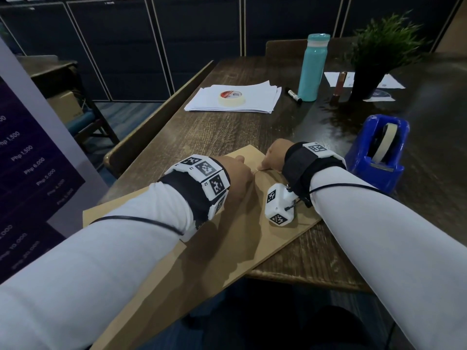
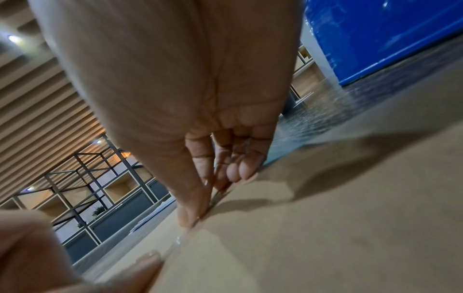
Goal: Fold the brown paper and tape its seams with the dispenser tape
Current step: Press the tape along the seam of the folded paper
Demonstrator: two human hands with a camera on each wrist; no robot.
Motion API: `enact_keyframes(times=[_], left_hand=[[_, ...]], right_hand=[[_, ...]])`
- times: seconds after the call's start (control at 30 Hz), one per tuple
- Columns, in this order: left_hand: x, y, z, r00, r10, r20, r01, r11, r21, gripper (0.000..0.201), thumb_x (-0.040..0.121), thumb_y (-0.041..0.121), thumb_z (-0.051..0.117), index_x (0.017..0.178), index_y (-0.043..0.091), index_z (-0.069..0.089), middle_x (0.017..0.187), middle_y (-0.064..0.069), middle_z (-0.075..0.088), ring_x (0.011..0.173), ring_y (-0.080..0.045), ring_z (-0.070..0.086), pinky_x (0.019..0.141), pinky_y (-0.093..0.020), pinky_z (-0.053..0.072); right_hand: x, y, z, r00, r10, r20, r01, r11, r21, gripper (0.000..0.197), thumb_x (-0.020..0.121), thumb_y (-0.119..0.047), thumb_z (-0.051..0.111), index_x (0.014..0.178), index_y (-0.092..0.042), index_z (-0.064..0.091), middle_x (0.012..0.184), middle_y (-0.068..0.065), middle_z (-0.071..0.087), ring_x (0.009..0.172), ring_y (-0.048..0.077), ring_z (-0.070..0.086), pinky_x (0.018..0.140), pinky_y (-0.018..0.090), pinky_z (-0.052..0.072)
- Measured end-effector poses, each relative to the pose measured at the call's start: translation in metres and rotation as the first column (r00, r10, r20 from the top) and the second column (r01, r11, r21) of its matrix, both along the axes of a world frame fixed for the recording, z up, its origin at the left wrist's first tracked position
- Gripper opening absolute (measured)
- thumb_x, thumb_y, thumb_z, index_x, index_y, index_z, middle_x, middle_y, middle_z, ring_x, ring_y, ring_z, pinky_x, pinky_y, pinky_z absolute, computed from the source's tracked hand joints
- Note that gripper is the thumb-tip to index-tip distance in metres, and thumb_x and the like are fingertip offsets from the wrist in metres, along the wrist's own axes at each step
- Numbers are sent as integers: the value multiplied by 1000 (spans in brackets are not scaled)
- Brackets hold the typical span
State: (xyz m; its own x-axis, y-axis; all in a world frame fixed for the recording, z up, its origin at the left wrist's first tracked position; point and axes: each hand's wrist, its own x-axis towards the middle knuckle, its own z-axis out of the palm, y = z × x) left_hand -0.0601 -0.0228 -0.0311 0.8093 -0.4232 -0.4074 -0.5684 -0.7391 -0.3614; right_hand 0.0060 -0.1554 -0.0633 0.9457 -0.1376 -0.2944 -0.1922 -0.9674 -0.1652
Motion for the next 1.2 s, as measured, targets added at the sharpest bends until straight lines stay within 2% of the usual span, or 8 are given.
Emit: enact_keyframes(times=[0.33,0.53,0.67,0.73,0.87,0.97,1.07,1.2], left_hand=[[1,1,-3,999,-19,37,21,999,-35,48,93,31,47,141,26,45,126,-9,43,79,-24,45,67,-33,38],[0,3,5,1000,-27,-6,26,998,-49,45,95,30,50,140,28,47,128,-7,43,105,-28,54,77,-34,43],[1,8,6,999,-38,-16,37,995,-91,42,97,28,44,138,29,50,129,-6,45,112,-29,52,90,-37,46],[1,9,6,999,-39,-10,38,995,-89,41,97,27,44,138,29,50,129,-6,45,112,-30,52,88,-37,46],[0,8,3,1000,-20,-6,19,996,-89,42,96,28,45,138,31,49,130,-5,43,113,-29,52,77,-33,40],[2,10,1,1000,-21,2,21,993,-113,41,95,28,48,136,31,51,128,-5,45,110,-29,53,75,-32,39],[3,10,1,1000,-22,-5,21,993,-118,40,96,28,47,135,31,53,127,-6,45,110,-30,54,78,-33,42],[6,10,3,999,-27,-18,25,990,-142,38,95,30,49,133,31,56,125,-5,47,108,-30,54,83,-35,46]], right_hand=[[0,2,1,1000,-27,-3,27,1000,7,47,90,-32,63,125,-1,57,129,16,59,120,32,55,98,37,45],[-2,-10,5,979,-200,36,197,978,73,62,69,-48,77,112,-6,63,109,13,67,102,34,64,93,45,51],[-3,-20,5,977,-209,35,194,947,257,24,85,-32,64,74,-11,58,92,8,59,89,25,58,95,45,50],[-1,-24,4,980,-198,35,176,928,327,33,89,-31,62,65,-17,44,81,5,52,79,23,51,95,41,46],[3,-15,8,979,-181,-91,192,973,126,62,55,-70,74,65,-14,49,78,8,57,75,27,57,88,38,49],[6,-6,11,982,-142,-123,135,989,-64,92,32,-81,72,94,-14,55,97,6,62,99,31,62,93,43,49],[17,-6,7,974,-154,-166,131,981,-141,134,3,-85,65,115,-13,58,103,7,66,97,31,63,92,44,49],[-11,3,27,970,-104,-220,83,991,-102,93,69,-65,70,136,-5,45,132,11,55,120,30,53,101,35,41]])
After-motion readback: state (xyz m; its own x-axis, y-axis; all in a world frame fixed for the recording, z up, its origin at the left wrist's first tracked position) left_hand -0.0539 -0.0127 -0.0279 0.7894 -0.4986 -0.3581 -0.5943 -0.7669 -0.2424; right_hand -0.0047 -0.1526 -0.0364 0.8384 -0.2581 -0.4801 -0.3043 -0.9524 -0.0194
